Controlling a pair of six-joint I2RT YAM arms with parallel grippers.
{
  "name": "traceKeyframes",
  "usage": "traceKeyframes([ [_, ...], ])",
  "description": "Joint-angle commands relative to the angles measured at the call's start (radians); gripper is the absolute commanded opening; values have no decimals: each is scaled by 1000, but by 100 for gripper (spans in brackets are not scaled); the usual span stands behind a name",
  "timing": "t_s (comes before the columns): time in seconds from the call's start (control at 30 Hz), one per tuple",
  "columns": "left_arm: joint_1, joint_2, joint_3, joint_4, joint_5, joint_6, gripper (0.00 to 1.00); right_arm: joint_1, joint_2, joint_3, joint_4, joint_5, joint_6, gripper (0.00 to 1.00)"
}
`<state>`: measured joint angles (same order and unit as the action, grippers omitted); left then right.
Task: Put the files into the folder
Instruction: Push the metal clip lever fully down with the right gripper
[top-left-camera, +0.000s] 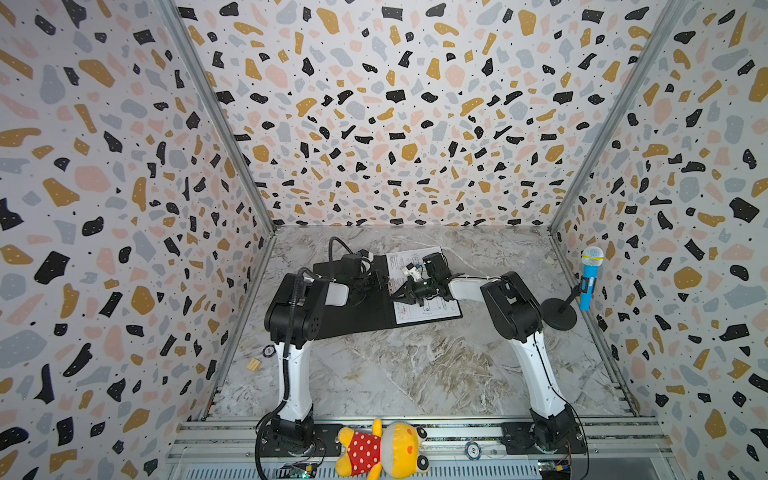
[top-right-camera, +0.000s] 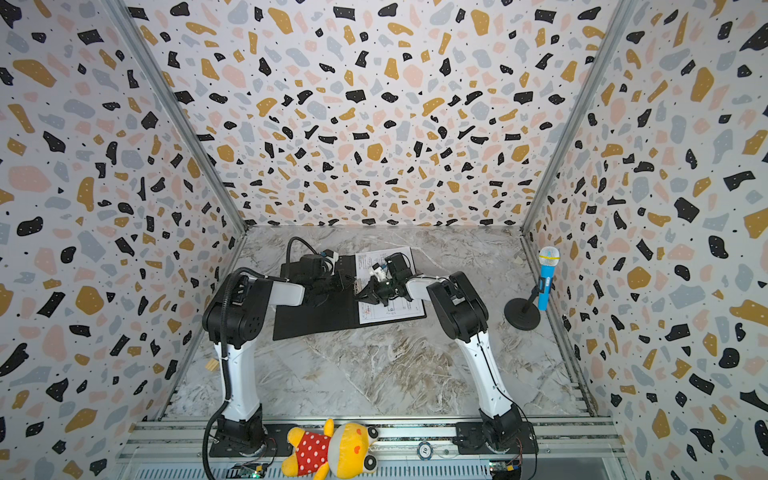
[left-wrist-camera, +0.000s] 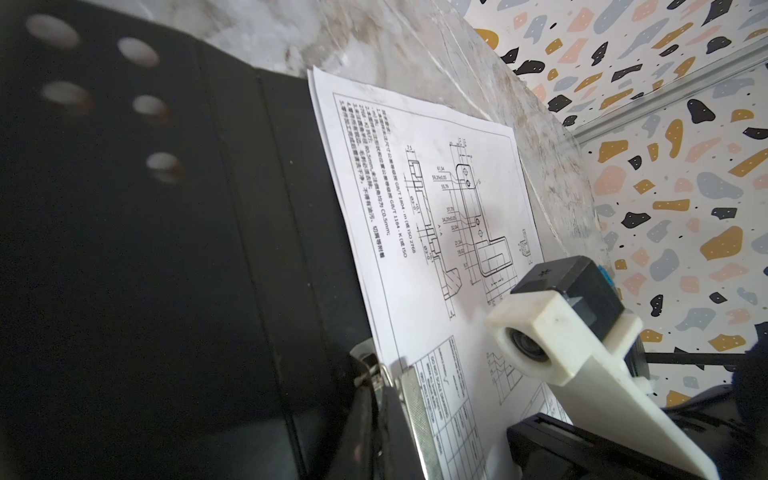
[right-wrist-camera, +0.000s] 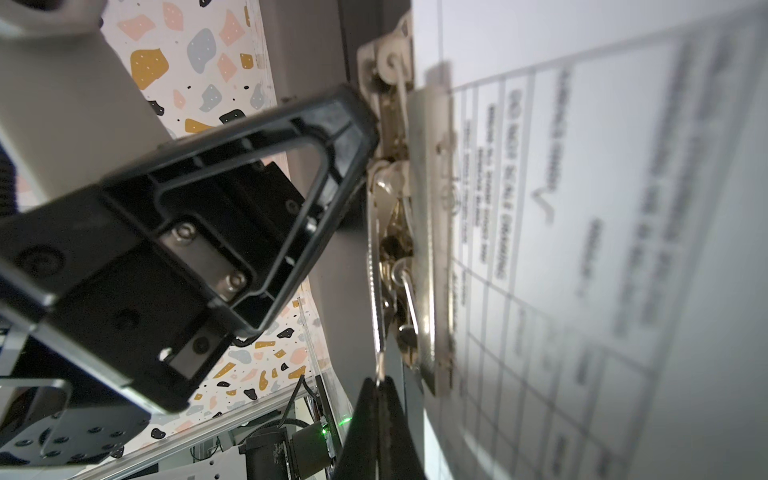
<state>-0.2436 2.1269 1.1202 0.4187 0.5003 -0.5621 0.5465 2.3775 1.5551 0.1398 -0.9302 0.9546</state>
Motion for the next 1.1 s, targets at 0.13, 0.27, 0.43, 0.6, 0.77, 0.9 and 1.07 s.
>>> traceKeyframes([
  [0.13, -5, 86, -34, -174, -64, 12, 6, -2, 81, -40, -209, 173, -25, 0],
  [0.27, -5, 87, -34, -174, -60, 10, 6, -4, 94, -30, -235, 195, -38, 0],
  [0.43, -5, 88, -39, -132, -52, 2, 6, -6, 104, -22, -254, 216, -45, 0],
  [0.6, -5, 90, -41, -123, -49, -7, 6, 0, 110, -6, -274, 237, -52, 0],
  [0.77, -6, 89, -43, -118, -46, -13, 6, 14, 119, 11, -284, 232, -47, 0],
  [0.9, -9, 90, -46, -113, -48, -19, 6, 23, 112, 12, -248, 210, -20, 0],
  [1.07, -13, 91, -48, -110, -48, -26, 6, 27, 85, 19, -201, 183, 16, 0],
])
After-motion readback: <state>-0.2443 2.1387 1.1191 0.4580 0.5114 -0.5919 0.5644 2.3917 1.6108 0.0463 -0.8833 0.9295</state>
